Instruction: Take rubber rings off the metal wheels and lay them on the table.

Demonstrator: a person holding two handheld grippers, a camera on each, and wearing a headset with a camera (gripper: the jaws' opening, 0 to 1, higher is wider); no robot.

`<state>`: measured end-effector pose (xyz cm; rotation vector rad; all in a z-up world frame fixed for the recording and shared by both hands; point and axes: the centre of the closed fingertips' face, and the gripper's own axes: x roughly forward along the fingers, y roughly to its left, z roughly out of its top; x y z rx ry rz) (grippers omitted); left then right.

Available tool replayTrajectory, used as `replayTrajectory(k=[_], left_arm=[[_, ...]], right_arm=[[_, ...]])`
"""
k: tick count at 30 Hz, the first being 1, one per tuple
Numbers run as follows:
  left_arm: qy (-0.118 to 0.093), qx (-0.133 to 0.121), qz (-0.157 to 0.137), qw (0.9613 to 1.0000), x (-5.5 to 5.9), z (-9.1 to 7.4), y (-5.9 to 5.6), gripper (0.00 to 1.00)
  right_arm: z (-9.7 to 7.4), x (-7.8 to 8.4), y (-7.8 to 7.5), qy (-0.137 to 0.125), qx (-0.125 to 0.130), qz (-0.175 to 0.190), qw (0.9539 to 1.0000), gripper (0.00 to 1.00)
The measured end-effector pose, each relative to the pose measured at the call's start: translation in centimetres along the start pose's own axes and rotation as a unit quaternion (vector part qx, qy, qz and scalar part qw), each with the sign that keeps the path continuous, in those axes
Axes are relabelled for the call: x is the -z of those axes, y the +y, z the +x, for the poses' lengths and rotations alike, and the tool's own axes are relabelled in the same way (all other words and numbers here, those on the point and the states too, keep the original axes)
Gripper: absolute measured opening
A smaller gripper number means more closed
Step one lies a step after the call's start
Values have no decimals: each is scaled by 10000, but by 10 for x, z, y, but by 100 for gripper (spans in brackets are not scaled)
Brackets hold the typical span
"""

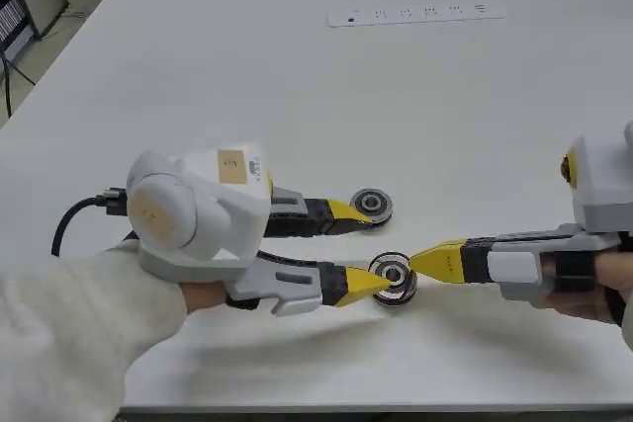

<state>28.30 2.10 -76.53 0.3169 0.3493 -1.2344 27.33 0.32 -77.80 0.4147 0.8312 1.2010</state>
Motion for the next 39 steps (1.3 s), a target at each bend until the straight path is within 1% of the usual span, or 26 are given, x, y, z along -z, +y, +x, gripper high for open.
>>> replayTrajectory(k=[3, 4, 7, 9, 14, 17, 19, 21, 24, 26, 28, 30, 33, 35, 39], left_arm=[[-12, -174, -8, 9998, -1, -7, 9, 41], [-34, -184, -38, 9998, -2, -9, 10, 44], [-172, -309, -139, 9993, -8, -16, 15, 51], [-212, -329, -232, 9990, -11, -19, 15, 55], [-221, -350, -243, 9988, -16, -26, 14, 66], [-209, -337, -370, 9985, -16, -30, 14, 69], [-243, -363, -370, 9984, -19, -34, 14, 74], [-288, -417, -380, 9980, -22, -38, 17, 78], [-411, -481, -464, 9969, -28, -43, 20, 86], [-428, -497, -467, 9968, -29, -46, 20, 89], [-374, -552, -411, 9969, -28, -50, 20, 90], [-355, -583, -435, 9967, -28, -55, 19, 93], [-442, -645, -513, 9956, -31, -62, 19, 97], [-456, -700, -527, 9951, -31, -67, 19, 97], [-374, -847, -497, 9945, -26, -77, 19, 98]], right_arm=[[0, -1, 2, -9, -44, 5, 10000, 0], [0, -1, 2, -10, -53, 4, 10000, 0], [0, -1, 5, -5, -74, -24, 10000, 0], [0, -2, 6, 6, -70, -60, 10000, 0], [-1, -3, 11, 16, -88, -167, 9998, 0], [-3, -8, 12, -78, -108, -163, 9998, 0], [-6, -12, 12, -154, -84, -171, 9997, 0], [-8, -15, 11, -236, -74, -147, 9996, 0], [-11, -19, 11, -321, -54, -131, 9994, 0], [-11, -22, 11, -373, -48, -131, 9992, 0], [-12, -24, 11, -418, -44, -136, 9990, 0], [-13, -26, 12, -452, -45, -134, 9989, 0], [-14, -29, 12, -489, -38, -149, 9987, 0], [-15, -32, 13, -524, -41, -159, 9985, 0], [-17, -37, 16, -591, -39, -186, 9981, 0]])
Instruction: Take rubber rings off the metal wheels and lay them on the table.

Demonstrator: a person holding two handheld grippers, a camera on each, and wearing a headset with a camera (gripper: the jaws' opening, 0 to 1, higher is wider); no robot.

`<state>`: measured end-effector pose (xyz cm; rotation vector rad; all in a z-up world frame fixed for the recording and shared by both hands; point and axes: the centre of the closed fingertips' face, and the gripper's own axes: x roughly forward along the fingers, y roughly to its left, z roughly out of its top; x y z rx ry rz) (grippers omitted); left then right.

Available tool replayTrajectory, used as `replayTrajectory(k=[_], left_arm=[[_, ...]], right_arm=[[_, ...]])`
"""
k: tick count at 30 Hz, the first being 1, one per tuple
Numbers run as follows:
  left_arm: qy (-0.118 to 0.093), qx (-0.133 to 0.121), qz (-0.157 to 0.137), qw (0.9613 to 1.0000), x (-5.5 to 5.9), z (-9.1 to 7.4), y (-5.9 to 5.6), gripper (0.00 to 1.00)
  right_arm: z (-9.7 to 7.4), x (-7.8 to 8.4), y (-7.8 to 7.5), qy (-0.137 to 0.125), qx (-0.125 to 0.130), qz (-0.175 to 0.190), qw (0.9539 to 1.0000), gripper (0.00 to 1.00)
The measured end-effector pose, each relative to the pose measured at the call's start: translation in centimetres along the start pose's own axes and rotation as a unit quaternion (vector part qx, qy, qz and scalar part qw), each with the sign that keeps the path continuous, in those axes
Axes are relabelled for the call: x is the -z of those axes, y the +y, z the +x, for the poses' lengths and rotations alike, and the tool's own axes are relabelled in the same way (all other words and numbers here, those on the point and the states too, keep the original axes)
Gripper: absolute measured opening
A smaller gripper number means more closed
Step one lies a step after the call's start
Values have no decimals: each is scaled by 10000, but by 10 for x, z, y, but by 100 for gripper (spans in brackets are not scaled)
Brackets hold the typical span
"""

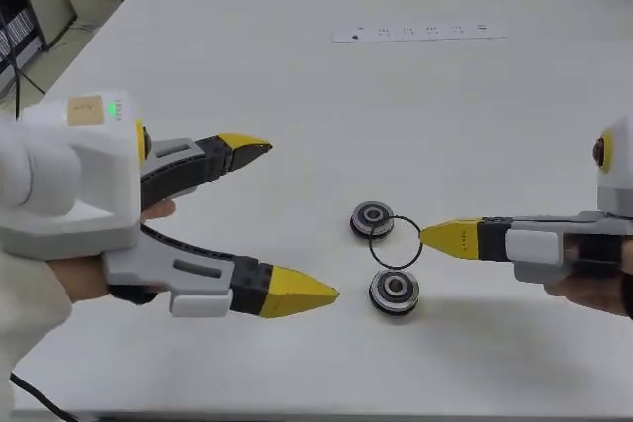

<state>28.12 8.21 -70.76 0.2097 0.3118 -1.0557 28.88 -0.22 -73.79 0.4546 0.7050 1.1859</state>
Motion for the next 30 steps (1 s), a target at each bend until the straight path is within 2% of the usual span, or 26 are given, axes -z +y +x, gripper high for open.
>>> replayTrajectory(k=[3, 8, 17, 20, 30], left_arm=[[30, -66, -14, 10000, 3, -6, 1, 99], [-78, -248, -173, 9995, 2, -19, 1, 100], [-166, -469, -133, 9987, 1, -37, 1, 100], [-237, -501, -269, 9981, 3, -42, 1, 100], [-288, -575, -387, 9972, 6, -50, 2, 100]], right_arm=[[0, -4, 2, -38, -1, -24, 10000, 0], [3, -6, 7, 10, -44, -107, 9999, 0], [8, -10, 24, 108, -190, -219, 9995, 0], [10, -14, 28, 109, -229, -267, 9993, 0], [17, -21, 42, 176, -302, -365, 9987, 0]])
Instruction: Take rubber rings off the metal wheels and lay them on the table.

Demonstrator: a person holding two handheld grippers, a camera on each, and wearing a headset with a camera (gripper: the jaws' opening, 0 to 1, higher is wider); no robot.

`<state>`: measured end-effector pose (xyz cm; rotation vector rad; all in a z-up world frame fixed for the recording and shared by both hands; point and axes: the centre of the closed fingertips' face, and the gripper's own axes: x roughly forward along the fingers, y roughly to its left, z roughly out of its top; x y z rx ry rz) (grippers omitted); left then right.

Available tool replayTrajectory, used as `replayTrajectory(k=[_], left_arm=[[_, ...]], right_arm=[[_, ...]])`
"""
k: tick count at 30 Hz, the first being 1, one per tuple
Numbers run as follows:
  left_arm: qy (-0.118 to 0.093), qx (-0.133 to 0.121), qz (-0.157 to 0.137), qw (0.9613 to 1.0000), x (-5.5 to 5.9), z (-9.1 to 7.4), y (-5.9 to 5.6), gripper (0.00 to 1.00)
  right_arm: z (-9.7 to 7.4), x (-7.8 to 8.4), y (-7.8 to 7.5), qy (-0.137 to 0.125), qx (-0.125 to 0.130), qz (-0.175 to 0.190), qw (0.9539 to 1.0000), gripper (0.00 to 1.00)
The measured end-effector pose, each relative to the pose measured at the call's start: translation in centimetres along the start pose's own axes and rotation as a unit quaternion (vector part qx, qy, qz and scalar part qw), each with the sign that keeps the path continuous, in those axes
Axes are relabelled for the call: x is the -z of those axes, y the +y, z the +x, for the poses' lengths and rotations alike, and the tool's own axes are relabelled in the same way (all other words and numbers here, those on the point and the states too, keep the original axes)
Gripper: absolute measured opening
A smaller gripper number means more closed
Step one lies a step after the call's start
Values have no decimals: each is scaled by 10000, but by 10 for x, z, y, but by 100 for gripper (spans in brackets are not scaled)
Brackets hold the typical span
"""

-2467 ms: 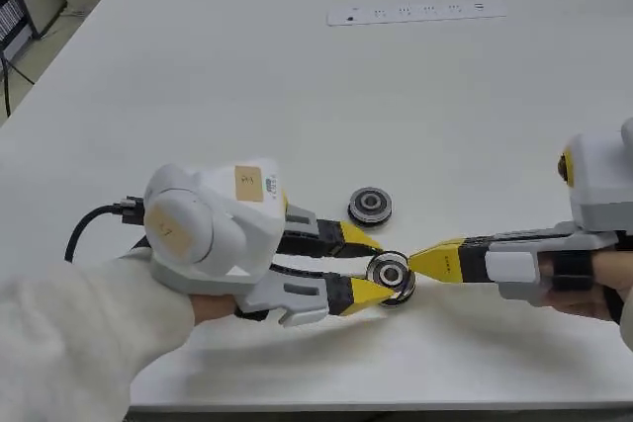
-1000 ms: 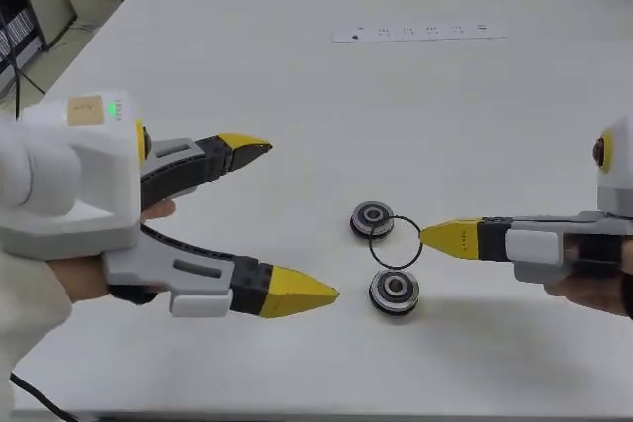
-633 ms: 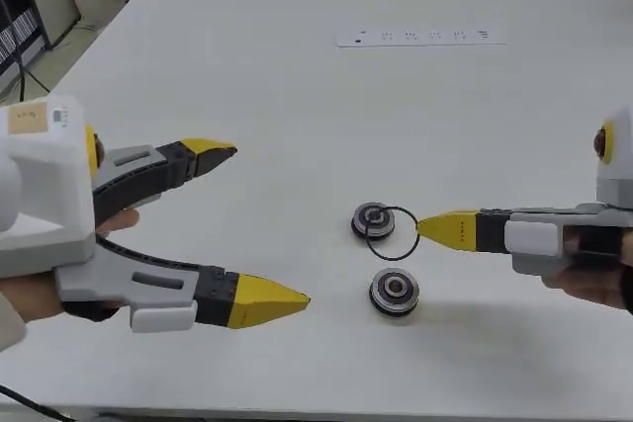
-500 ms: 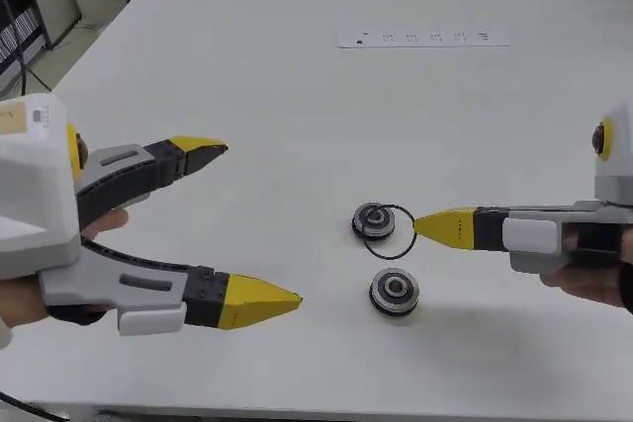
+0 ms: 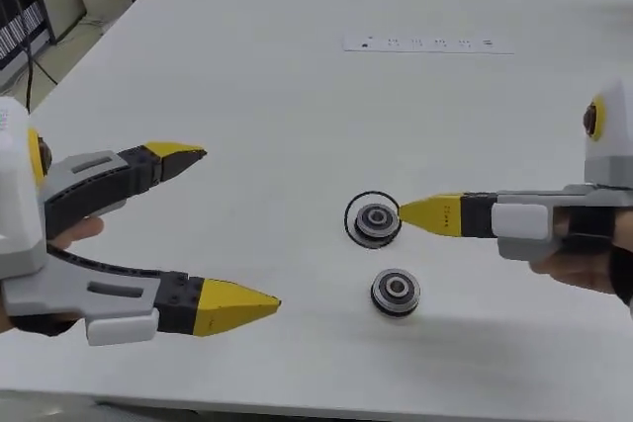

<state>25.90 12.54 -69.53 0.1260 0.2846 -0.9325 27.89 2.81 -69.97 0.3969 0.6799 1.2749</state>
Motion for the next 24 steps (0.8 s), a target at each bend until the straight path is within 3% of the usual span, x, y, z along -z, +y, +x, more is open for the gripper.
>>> replayTrajectory(k=[5, 13, 19, 24], left_arm=[[96, 43, -30, 9999, 7, 0, -2, 100], [48, 56, -129, 9999, 10, -2, -1, 100], [-7, 73, -185, 9998, 11, -3, -2, 100], [222, 128, -165, 9995, 24, 0, -3, 100]], right_arm=[[7, -3, 6, 74, -25, -97, 9999, 0], [20, -11, 15, 107, -86, -192, 9997, 0], [31, -5, 15, 336, -25, -320, 9989, 0], [38, 0, 17, 530, -63, -382, 9978, 0]])
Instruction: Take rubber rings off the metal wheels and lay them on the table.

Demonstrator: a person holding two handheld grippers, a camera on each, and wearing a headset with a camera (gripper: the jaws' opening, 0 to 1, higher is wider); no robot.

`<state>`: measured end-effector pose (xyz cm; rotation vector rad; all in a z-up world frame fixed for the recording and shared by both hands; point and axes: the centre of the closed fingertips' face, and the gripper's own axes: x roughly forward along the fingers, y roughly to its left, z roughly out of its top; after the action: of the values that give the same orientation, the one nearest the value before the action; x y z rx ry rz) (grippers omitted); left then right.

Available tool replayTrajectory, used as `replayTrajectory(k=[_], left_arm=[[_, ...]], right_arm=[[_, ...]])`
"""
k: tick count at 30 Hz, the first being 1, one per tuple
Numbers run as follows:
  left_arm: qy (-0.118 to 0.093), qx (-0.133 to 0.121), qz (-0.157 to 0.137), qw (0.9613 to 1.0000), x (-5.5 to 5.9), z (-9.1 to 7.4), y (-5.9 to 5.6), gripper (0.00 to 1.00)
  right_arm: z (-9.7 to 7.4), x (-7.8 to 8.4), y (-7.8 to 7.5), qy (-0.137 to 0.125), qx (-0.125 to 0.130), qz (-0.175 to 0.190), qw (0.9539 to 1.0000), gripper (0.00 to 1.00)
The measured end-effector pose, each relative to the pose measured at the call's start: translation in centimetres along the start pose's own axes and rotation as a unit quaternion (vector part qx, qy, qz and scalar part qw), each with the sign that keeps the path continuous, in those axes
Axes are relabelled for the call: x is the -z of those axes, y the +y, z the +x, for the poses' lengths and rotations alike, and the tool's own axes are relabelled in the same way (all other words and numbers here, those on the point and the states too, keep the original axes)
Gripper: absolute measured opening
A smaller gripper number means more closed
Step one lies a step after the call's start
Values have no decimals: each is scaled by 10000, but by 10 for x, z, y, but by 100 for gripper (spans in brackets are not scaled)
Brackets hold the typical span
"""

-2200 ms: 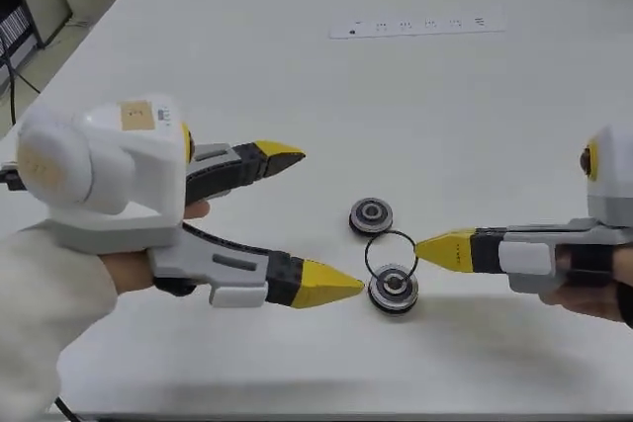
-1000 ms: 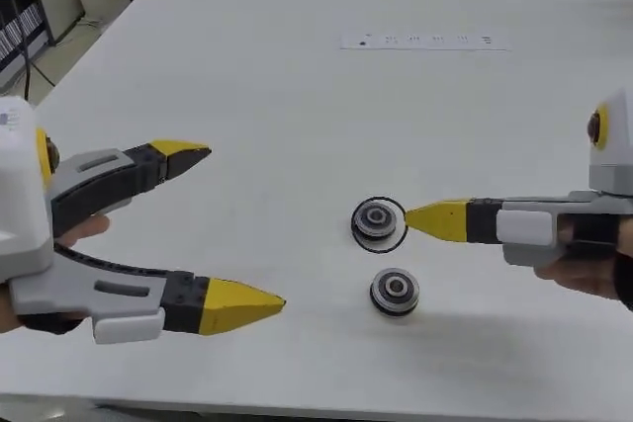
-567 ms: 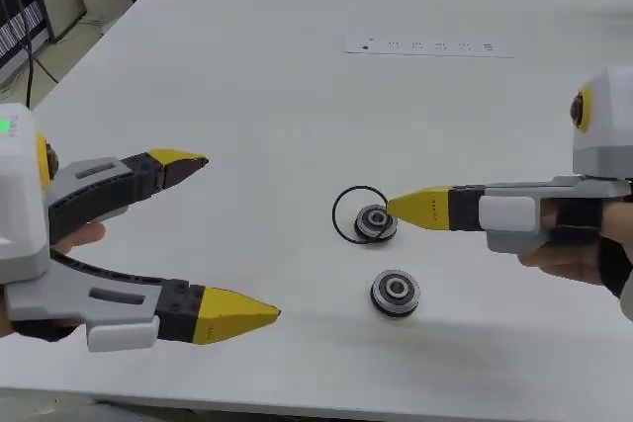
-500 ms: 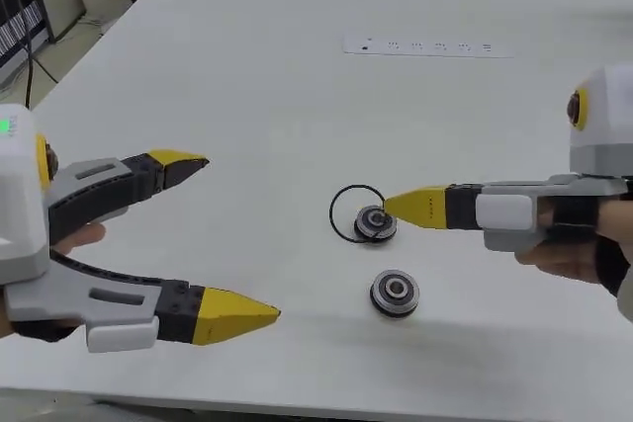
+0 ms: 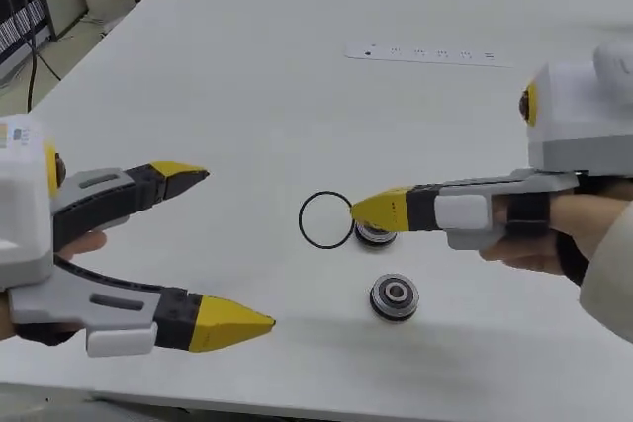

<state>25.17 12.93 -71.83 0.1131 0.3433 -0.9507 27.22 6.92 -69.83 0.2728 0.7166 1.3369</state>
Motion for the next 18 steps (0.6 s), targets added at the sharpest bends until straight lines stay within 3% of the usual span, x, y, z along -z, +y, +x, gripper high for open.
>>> replayTrajectory(k=[5, 18], left_arm=[[-21, 51, -73, 10000, 0, 1, -2, 100], [148, 145, -143, 9997, 9, 6, -6, 100]], right_arm=[[9, 6, 1, 149, -90, -40, 9998, 0], [19, 42, -19, 555, 152, 104, 9983, 0]])
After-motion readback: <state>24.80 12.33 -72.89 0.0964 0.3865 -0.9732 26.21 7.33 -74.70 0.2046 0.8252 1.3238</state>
